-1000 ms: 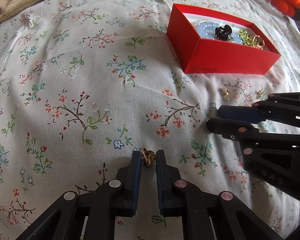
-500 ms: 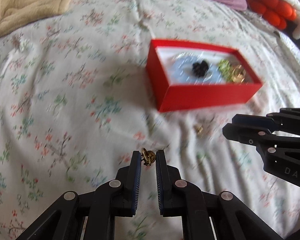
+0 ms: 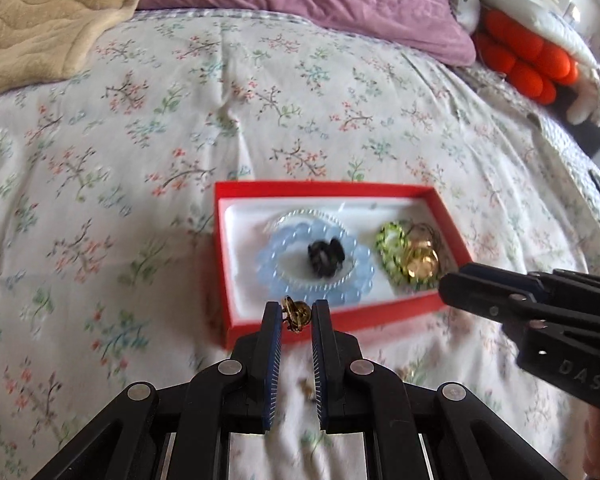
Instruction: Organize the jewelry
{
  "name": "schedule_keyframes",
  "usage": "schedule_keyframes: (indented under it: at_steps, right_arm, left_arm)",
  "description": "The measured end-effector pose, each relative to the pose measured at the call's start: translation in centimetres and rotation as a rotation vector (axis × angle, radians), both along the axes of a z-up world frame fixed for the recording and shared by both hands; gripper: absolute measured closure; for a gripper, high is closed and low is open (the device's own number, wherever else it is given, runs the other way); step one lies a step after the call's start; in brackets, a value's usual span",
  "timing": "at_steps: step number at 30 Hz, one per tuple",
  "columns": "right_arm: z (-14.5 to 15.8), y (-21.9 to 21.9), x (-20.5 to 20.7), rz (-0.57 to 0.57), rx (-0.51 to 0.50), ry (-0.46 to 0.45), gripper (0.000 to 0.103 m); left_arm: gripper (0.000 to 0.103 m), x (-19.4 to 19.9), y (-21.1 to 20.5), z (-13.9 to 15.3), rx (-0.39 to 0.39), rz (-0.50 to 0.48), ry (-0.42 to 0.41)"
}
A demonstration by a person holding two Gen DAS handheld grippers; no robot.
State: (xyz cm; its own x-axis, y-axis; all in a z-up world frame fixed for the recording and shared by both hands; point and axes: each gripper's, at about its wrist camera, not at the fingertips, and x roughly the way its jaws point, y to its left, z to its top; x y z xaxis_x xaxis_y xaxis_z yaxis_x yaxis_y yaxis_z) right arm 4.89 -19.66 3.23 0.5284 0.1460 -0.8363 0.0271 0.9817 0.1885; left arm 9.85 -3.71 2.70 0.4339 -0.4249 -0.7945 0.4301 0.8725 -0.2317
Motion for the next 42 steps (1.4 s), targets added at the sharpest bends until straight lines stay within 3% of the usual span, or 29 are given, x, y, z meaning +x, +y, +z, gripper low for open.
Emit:
schedule_keyframes:
  at_steps: [8,27,31,33,38,40,42]
  right_arm:
    - [-0.3,-2.2,1.2,-0.040,0.048,-0.005,0.083]
    - [-1.9,-2.8,2.8,-0.041,0.048,0.015,0.082]
    - [-1.6,-3.0,2.7,-0.046,0.069,0.011,0.079]
    - [-1.2,-3.1,2.5,-0.049,0.075,0.004,0.064]
    - [-0.1,-3.3,1.6,-0.045,0.064,-0.018,0.059]
    - [0.3,-3.2,1.0,-0.043,0.056,-0.024,0.053]
    - [0.6,-3.3,0.5,-0.046,0.049,-0.031,0.043]
  left_arm:
    - [0.094,1.6,-1.6,-1.1,0.030,0.016,-0.003]
    - [0.092,2.4,-2.8,-1.7,0.080,0.013,-0.023]
    - [0.071,2.1,-2.7,-1.5,0.097,0.013,-0.027]
    - [0.063,1.9,-2.6,-1.3,0.105,0.012,-0.034]
    - [0.047,1.0,-2.4,-0.8,0.122,0.003,-0.046]
    - [0.041,0.5,-2.1,-0.6,0.112,-0.008,-0.042]
    - [0.030,0.0,-1.8,-0.4,0.124,0.000,-0.045]
